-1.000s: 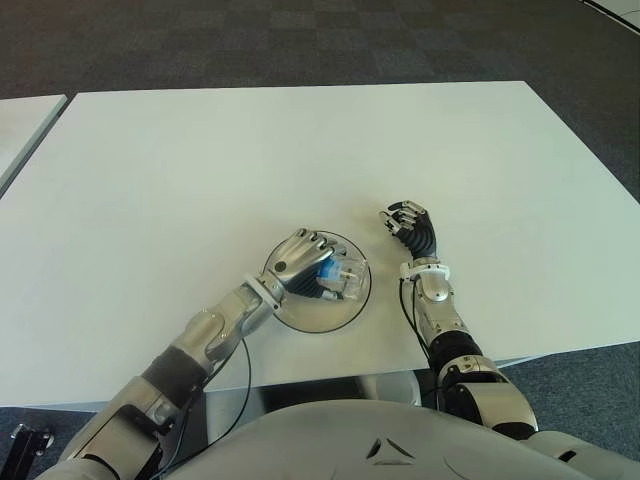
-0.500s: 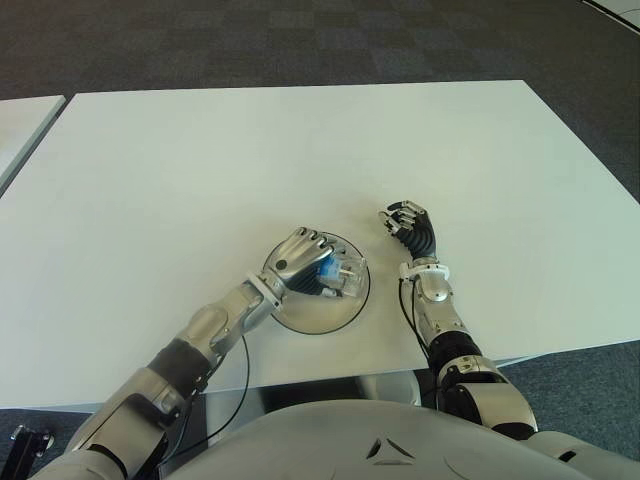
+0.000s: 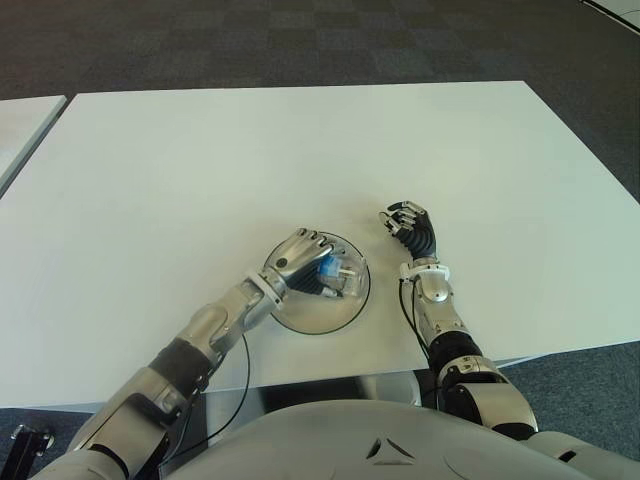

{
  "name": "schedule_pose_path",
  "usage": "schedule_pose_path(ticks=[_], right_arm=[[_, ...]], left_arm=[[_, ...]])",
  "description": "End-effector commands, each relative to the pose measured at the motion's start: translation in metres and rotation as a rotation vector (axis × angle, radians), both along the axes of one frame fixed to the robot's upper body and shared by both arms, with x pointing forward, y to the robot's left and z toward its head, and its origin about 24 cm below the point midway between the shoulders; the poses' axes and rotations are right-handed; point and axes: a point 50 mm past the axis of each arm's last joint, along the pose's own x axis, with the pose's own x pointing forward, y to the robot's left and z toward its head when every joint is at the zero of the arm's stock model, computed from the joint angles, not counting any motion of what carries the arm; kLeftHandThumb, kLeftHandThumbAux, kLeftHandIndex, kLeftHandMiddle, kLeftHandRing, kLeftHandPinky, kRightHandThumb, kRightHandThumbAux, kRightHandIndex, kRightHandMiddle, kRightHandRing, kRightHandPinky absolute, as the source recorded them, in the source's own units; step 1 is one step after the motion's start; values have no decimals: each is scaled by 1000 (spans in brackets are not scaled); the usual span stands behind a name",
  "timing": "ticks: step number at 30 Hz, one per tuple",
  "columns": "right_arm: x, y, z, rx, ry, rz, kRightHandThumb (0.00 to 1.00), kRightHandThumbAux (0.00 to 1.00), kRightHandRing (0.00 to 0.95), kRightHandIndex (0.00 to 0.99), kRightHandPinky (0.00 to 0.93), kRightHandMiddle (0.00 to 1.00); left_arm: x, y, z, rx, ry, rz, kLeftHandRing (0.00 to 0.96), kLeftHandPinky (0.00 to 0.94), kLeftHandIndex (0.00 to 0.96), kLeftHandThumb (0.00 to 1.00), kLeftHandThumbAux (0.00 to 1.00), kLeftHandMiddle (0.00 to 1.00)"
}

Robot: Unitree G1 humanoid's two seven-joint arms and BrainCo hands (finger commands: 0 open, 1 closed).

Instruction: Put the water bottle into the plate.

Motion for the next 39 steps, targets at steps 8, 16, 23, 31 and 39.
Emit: schedule_pose_path(ticks=[8, 16, 23, 31, 39], right_arm=[[-33, -4, -43, 9, 246, -33, 706, 725, 664, 435, 661, 667], [-33, -4, -43, 5, 241, -35, 706, 725, 663, 435, 656, 667], [-33, -4, -43, 0, 246, -41, 707, 725, 659, 435, 653, 664], [-32, -4, -43, 7, 243, -44, 707, 725, 656, 435, 652, 662], [-32, -3, -42, 11, 242, -45, 707, 724, 652, 436, 648, 661]], left_arm=[[2, 2, -1, 107, 86, -78, 181, 56, 110, 241, 517, 224], [3, 4, 2, 103, 98, -74, 77, 2, 10, 99, 468, 110], [2, 5, 7, 86, 65, -84, 33, 0, 0, 25, 419, 60], [1, 7, 16, 63, 6, -124, 5, 0, 0, 1, 386, 17], [0, 9, 21, 41, -40, -127, 0, 0, 0, 19, 361, 0]])
